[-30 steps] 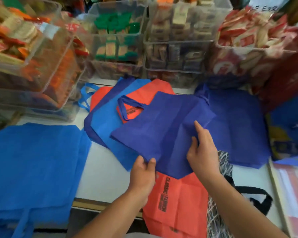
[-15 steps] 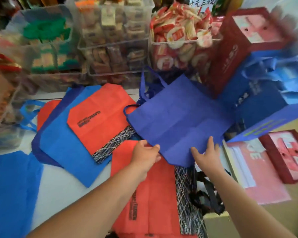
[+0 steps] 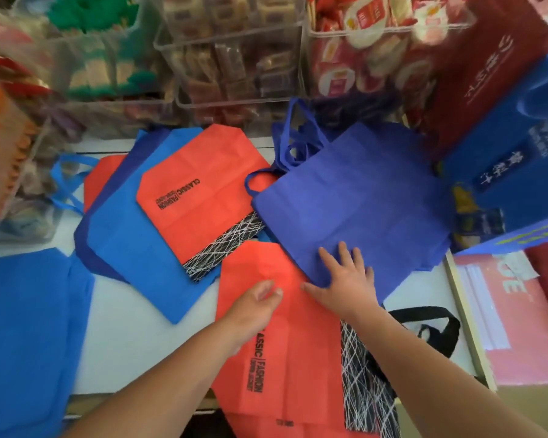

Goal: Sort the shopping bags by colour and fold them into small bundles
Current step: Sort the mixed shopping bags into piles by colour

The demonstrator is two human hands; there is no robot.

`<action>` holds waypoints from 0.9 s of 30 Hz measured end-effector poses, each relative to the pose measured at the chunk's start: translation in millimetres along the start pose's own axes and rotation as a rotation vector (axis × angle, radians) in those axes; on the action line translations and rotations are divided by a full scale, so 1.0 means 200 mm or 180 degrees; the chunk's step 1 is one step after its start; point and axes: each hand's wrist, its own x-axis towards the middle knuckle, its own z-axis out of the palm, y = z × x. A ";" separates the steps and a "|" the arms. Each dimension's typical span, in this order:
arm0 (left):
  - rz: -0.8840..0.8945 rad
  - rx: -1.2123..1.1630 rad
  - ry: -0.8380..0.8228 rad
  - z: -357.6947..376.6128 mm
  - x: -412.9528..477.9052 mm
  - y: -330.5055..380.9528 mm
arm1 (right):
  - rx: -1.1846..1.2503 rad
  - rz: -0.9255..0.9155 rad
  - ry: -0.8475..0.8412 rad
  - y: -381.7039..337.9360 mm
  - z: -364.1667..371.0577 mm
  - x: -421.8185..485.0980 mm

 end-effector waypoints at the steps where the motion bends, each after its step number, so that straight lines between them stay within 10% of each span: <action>1: -0.0052 0.0009 -0.0120 -0.01 -0.01 -0.03 | -0.0163 -0.0018 -0.0047 0.02 0.02 0.02; 11: -0.0257 0.0305 -0.0609 -0.10 0.03 -0.14 | -0.1356 -0.1703 0.0370 0.39 -0.02 0.08; 17: -0.0246 0.0318 -0.0645 -0.09 0.04 -0.14 | -0.1748 0.0389 0.0186 0.51 -0.19 0.00; 24: 0.0110 -0.0091 -0.0256 -0.10 0.03 -0.14 | 0.1173 0.0372 0.0132 -0.01 -0.09 -0.01; 27: 0.0233 -0.0435 0.0495 -0.23 0.07 -0.16 | 0.1297 0.0659 -0.0246 -0.14 -0.06 0.06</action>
